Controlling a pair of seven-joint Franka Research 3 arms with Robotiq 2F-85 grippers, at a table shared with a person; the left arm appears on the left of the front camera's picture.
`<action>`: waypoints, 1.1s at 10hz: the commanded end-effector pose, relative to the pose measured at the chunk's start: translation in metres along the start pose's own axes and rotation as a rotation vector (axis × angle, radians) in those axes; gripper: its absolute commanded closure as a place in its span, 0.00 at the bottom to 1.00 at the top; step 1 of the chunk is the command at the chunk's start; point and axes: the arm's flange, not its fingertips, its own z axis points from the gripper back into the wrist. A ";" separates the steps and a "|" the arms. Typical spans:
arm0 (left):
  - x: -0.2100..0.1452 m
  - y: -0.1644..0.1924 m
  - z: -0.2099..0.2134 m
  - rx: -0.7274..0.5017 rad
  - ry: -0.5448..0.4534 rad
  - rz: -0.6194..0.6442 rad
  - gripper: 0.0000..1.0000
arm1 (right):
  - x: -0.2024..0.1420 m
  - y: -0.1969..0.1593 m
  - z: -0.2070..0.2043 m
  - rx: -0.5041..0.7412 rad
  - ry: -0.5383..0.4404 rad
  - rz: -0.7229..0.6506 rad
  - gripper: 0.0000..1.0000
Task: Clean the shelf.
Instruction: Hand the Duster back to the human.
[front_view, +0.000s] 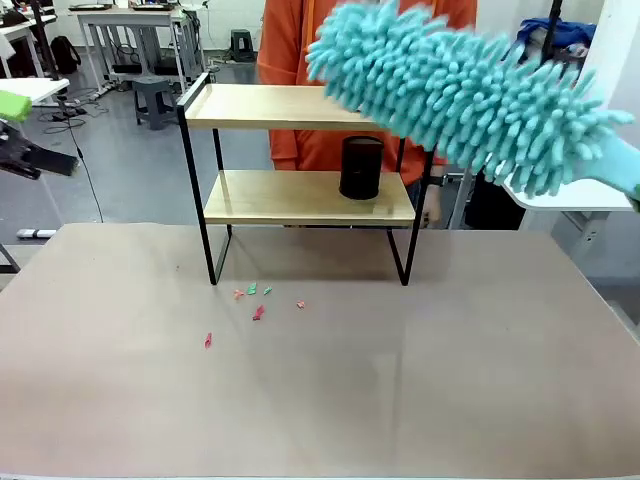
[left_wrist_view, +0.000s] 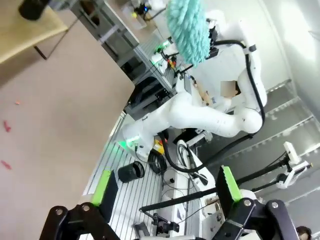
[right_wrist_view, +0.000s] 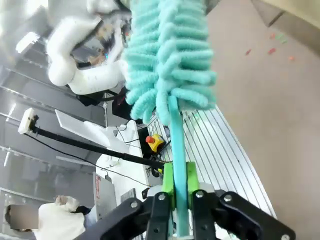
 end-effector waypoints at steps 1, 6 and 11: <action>-0.005 -0.013 0.037 -0.001 -0.081 -0.022 0.00 | 0.013 0.000 0.024 -0.029 -0.175 -0.046 0.88; 0.040 0.003 -0.024 0.032 -0.033 -0.037 0.00 | 0.069 0.017 -0.048 0.043 0.528 0.183 0.88; 0.055 0.004 -0.114 -0.036 0.234 -0.075 0.00 | 0.126 0.030 -0.112 0.071 0.891 0.240 0.88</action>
